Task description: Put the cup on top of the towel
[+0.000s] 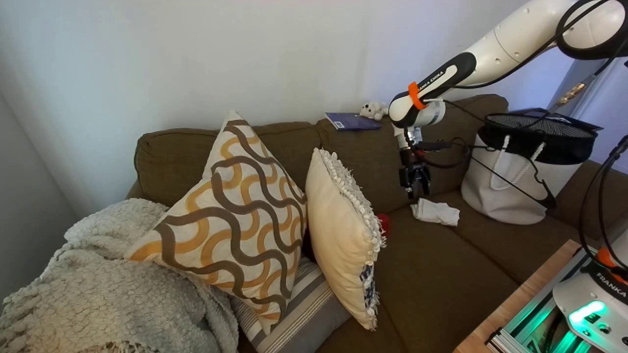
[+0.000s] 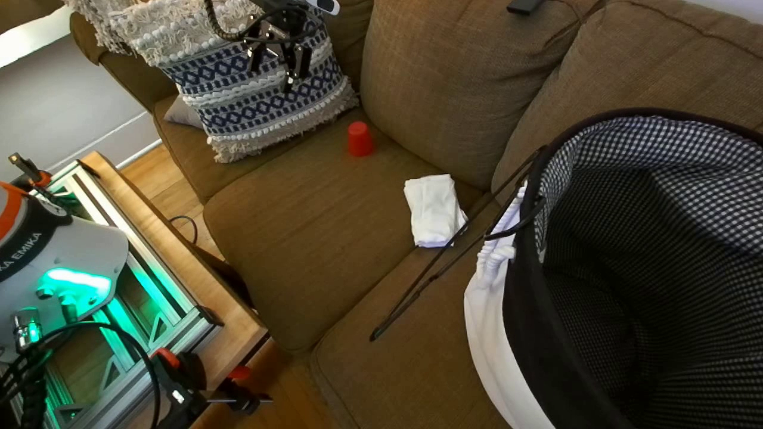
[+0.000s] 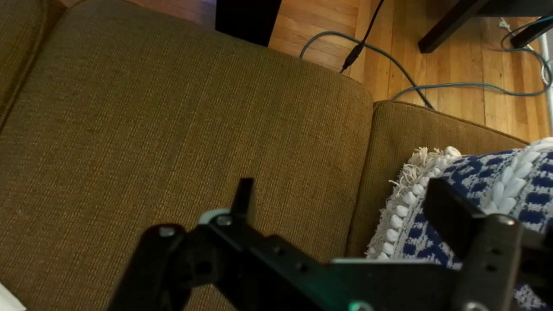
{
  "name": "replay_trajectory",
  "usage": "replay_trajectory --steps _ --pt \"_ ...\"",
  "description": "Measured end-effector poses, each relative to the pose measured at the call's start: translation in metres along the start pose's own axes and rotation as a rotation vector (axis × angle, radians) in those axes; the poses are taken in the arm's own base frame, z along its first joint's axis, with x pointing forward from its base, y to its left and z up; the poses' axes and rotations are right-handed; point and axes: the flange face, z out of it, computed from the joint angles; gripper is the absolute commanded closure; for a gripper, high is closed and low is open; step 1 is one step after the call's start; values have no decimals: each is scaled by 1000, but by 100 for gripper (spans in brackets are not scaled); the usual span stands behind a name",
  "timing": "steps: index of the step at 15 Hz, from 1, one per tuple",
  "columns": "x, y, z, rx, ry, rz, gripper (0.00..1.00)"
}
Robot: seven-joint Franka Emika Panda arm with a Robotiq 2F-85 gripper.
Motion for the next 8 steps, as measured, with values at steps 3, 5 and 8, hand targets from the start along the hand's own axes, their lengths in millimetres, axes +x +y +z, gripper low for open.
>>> replay_trajectory --steps 3,5,8 --pt "6 5 2 1 25 -12 0" --pt "19 13 -2 -15 125 -5 0" --pt "41 21 -1 -43 265 0 0"
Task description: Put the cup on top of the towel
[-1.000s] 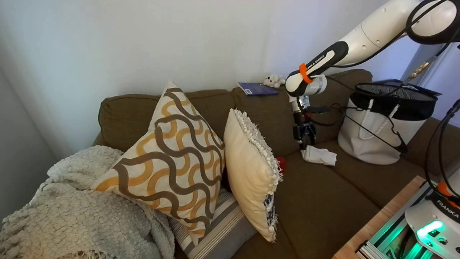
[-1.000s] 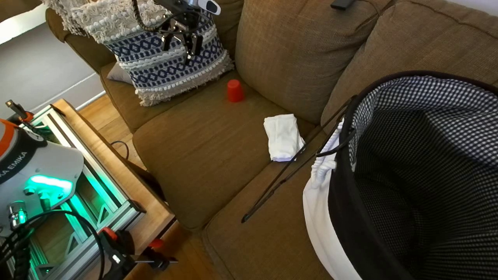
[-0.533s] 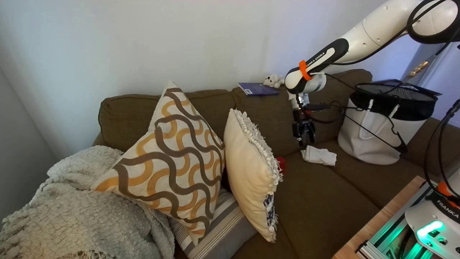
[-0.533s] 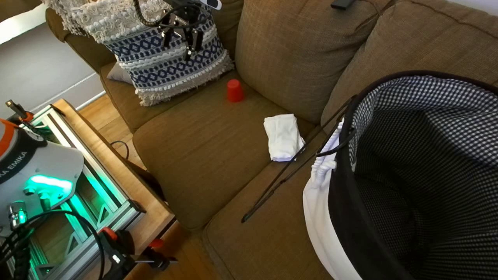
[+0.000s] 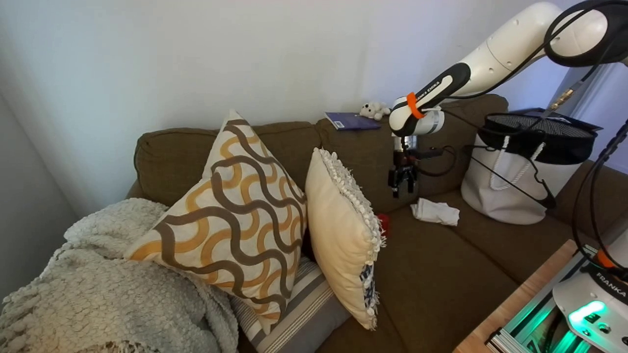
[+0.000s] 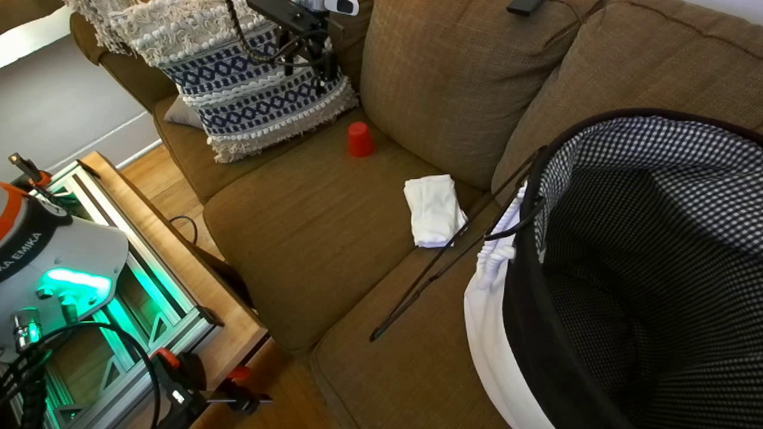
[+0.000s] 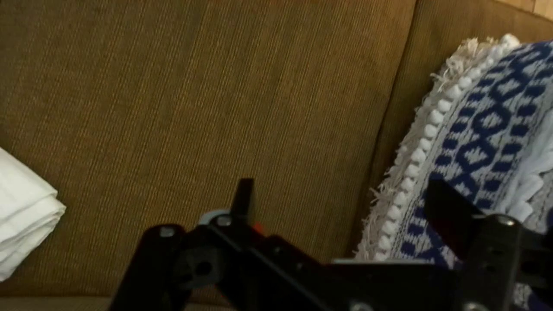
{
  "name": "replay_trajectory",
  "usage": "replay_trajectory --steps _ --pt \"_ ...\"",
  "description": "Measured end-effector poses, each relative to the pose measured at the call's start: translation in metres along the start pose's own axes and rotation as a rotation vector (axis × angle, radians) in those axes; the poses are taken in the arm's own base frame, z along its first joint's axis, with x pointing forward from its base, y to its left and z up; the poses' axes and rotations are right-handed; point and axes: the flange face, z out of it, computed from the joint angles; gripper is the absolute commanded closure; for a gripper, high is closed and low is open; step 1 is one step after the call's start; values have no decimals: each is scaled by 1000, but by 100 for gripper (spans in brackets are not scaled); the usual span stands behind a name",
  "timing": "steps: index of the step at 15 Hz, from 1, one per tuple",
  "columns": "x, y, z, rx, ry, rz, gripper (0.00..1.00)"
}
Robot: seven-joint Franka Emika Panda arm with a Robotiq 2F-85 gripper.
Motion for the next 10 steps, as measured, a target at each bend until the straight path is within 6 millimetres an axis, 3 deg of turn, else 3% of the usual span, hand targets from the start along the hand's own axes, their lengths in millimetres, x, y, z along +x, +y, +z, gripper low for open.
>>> replay_trajectory --steps 3,7,10 --pt "8 2 10 -8 31 5 0" --pt "9 0 6 -8 39 1 0" --pt "22 2 4 -30 149 -5 0"
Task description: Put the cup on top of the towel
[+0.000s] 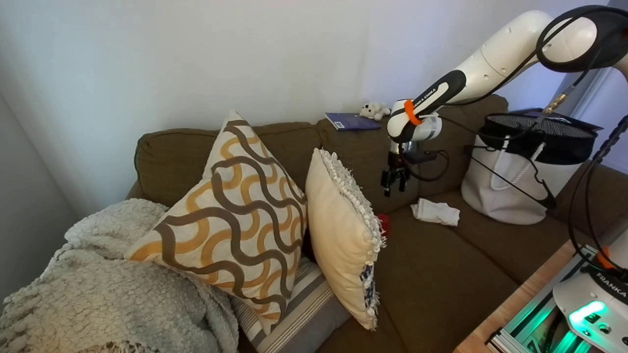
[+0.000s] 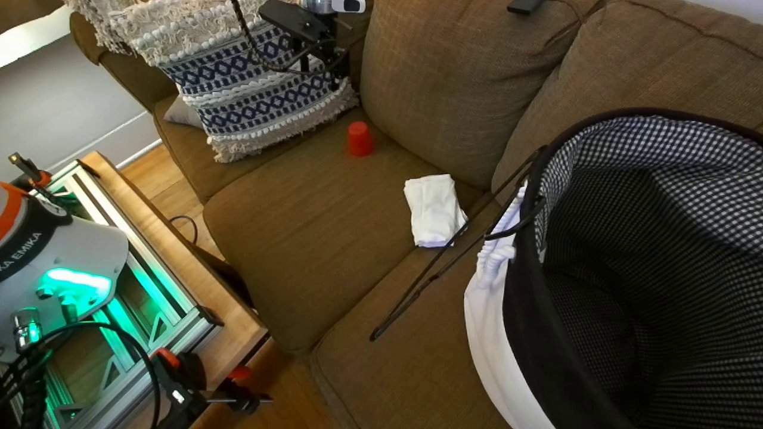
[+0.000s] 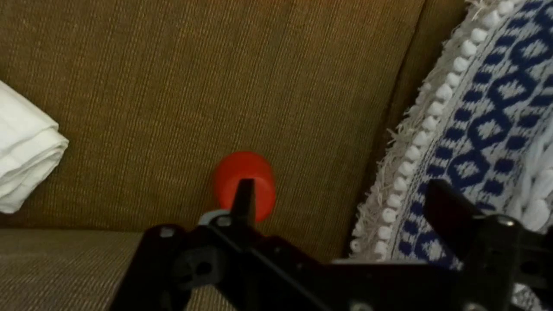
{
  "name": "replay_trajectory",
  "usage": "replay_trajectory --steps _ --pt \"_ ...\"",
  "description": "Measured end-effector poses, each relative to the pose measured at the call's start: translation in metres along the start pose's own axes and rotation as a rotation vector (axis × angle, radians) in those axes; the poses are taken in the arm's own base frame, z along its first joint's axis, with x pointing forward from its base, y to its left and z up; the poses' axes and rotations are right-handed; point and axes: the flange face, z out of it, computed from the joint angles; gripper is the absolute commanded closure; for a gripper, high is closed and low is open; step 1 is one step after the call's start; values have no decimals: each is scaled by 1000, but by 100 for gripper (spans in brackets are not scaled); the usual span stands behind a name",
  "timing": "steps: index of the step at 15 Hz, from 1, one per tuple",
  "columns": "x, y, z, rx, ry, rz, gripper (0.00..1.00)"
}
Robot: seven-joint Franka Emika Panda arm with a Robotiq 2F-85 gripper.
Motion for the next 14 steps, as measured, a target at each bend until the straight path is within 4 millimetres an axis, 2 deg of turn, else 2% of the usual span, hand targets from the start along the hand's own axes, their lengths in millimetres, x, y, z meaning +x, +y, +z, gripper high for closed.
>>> replay_trajectory --steps 2,9,11,14 --pt "10 9 15 -21 64 8 0" --pt "27 54 110 -79 33 115 0" --pt "32 57 129 -95 21 125 0" --pt "44 52 146 -111 25 101 0"
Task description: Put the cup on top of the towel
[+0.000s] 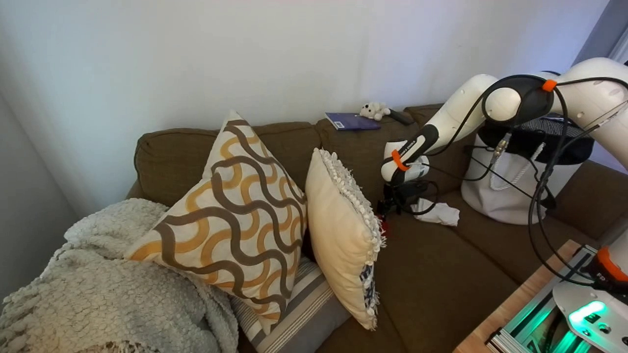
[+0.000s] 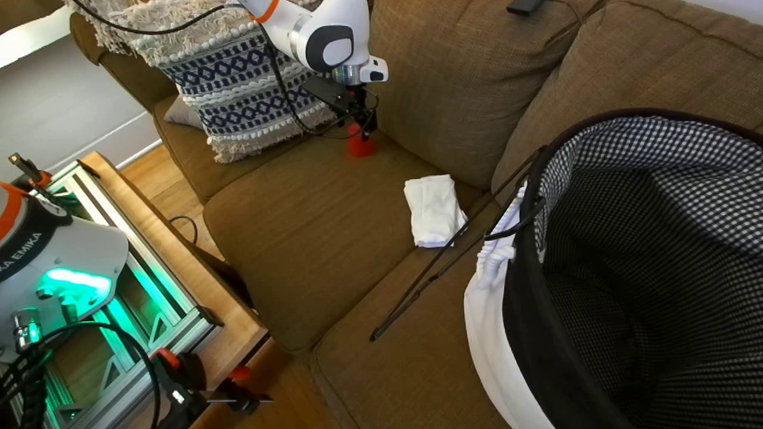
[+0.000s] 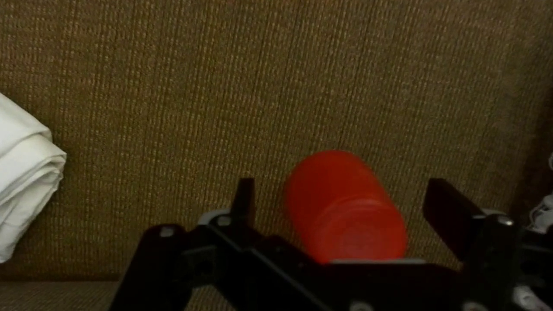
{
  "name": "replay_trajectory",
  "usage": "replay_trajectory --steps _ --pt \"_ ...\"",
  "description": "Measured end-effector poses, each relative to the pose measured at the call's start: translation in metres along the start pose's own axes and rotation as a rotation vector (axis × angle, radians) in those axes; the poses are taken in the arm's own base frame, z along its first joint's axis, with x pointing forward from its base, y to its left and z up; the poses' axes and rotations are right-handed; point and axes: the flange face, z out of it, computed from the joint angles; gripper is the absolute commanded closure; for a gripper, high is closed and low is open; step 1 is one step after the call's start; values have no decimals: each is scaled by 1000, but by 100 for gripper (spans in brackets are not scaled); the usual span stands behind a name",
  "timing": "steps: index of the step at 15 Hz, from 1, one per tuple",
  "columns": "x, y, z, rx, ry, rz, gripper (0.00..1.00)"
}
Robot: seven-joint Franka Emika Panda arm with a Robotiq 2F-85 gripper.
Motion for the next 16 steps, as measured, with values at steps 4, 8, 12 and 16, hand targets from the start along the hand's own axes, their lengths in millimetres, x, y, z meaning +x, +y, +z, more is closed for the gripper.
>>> replay_trajectory --steps 4,8,12,16 --pt "15 -9 14 -20 17 -36 26" --pt "26 -16 23 -31 33 -58 58" --pt "31 -24 17 -32 32 -79 58" --pt "22 -15 -34 -59 -7 -40 58"
